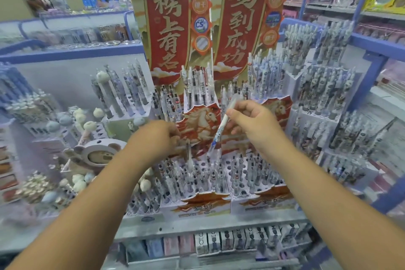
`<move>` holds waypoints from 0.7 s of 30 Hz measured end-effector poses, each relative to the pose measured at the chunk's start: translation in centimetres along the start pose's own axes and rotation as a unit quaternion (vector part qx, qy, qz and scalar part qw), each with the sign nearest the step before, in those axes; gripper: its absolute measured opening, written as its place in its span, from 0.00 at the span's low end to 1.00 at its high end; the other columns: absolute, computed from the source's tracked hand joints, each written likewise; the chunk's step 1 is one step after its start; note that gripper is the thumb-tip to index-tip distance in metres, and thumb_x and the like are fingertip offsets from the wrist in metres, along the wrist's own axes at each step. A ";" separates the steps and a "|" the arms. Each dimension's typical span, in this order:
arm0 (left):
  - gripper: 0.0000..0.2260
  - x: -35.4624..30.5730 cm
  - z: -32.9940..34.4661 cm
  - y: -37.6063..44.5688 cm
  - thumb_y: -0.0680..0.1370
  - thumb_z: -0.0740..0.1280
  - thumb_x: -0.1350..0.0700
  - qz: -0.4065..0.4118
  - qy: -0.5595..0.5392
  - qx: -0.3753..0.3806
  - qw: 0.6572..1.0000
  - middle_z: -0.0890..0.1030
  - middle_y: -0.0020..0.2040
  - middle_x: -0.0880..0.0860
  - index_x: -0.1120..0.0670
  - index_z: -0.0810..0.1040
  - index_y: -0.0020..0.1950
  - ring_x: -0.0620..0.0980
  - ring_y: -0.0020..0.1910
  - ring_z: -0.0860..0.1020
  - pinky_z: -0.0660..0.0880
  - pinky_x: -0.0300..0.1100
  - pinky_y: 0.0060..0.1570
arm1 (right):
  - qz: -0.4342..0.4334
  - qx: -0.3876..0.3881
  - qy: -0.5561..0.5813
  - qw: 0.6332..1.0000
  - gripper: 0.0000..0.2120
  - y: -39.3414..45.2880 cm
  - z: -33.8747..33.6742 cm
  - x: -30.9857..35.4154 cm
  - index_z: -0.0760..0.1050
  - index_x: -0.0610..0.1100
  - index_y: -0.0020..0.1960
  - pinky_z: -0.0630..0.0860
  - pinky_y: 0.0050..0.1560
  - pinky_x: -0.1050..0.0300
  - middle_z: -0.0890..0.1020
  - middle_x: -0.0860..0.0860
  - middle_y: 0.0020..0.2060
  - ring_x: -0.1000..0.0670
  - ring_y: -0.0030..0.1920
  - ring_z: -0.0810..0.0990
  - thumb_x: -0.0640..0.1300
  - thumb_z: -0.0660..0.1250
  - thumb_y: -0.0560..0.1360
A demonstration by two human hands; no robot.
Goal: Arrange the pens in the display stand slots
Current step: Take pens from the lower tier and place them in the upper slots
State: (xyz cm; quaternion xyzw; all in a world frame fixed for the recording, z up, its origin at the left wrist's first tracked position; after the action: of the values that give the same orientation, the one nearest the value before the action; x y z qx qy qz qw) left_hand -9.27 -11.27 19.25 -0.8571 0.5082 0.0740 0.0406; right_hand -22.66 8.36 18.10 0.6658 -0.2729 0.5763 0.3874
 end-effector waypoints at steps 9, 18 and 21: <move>0.19 -1.8 1.6 1.8 0.81 0.59 0.61 0.004 0.211 0.232 0.949 0.80 0.62 0.53 0.51 0.77 0.70 0.55 0.59 0.79 0.79 0.49 0.58 | 0.005 0.004 0.016 1.000 0.02 0.6 0.9 -1.1 0.80 0.42 0.52 0.81 0.35 0.61 0.85 0.52 0.36 0.53 0.37 0.84 0.39 0.70 0.80; 0.17 -3.0 1.6 2.5 0.85 0.58 0.57 0.040 0.305 0.305 0.901 0.79 0.61 0.54 0.57 0.73 0.73 0.55 0.54 0.76 0.76 0.47 0.54 | 0.010 0.026 0.027 0.999 0.01 0.6 1.3 -1.5 0.79 0.43 0.51 0.80 0.36 0.59 0.84 0.53 0.36 0.54 0.36 0.84 0.40 0.70 0.80; 0.18 -3.6 0.5 1.5 0.83 0.59 0.62 0.044 0.291 0.273 0.916 0.80 0.59 0.52 0.53 0.73 0.73 0.53 0.53 0.77 0.76 0.45 0.49 | 0.014 0.028 0.030 0.999 0.02 0.4 1.3 -1.2 0.79 0.42 0.53 0.82 0.37 0.56 0.85 0.52 0.36 0.53 0.36 0.84 0.40 0.70 0.80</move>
State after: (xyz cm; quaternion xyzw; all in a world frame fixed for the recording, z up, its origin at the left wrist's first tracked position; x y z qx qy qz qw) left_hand -12.35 -8.86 19.34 -0.7730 0.5354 -0.3183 0.1203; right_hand -22.49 6.97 16.92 0.6551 -0.2540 0.6088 0.3685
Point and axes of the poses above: each hand's wrist, its own y-axis towards the middle knuckle, its own z-axis out of the palm, x = y × z, the point moved 1 cm from there along y, towards the middle knuckle
